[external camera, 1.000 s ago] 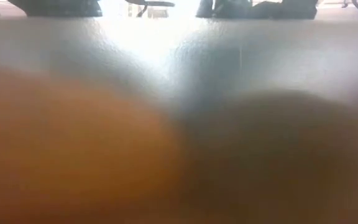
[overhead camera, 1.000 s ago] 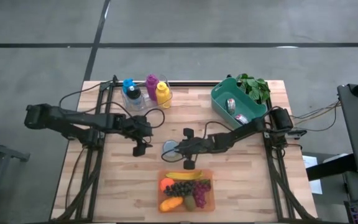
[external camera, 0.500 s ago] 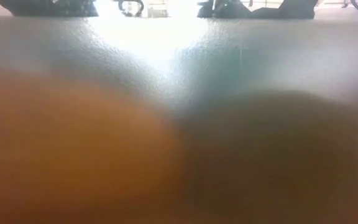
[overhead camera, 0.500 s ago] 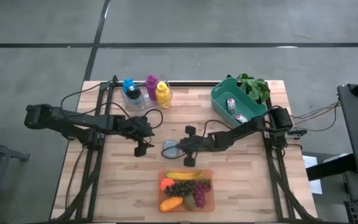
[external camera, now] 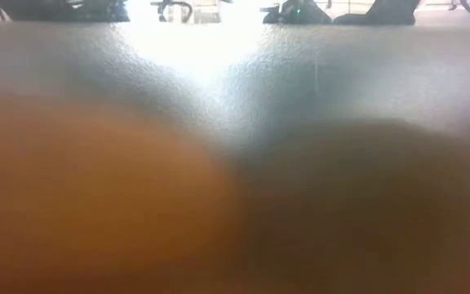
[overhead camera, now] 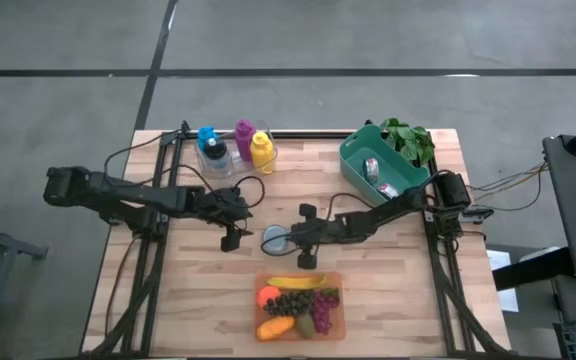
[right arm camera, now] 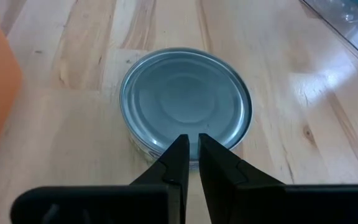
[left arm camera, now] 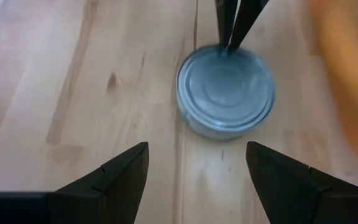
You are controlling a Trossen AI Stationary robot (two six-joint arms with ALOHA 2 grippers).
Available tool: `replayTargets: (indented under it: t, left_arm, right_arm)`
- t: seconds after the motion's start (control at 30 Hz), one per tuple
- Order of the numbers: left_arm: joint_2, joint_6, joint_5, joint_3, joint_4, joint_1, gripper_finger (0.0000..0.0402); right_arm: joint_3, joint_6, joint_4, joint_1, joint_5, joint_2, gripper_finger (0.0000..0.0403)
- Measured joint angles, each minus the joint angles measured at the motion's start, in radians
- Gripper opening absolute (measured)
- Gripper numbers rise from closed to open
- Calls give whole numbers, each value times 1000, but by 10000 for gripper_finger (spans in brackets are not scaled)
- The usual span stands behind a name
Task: Pick & Place Food Item
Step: Put the green and white tuna can into the green bin
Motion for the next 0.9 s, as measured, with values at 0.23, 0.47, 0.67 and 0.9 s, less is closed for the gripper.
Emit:
replayTargets:
  t: [0.23, 0.47, 0.67, 0.9]
  left_arm:
    - [142, 0, 0, 2, 21, -1, 275]
    - [246, -1, 40, 3, 93, -3, 275]
    - [279, -2, 50, 6, 181, -28, 275]
    - [281, -1, 49, 10, 255, -37, 275]
  right_arm:
    - [0, 0, 1, 0, 1, 0, 28]
    - [-2, 0, -5, 0, 2, 0, 28]
    - [-17, 23, -4, 1, 3, 0, 28]
    - [-20, 25, -9, 1, 3, 0, 28]
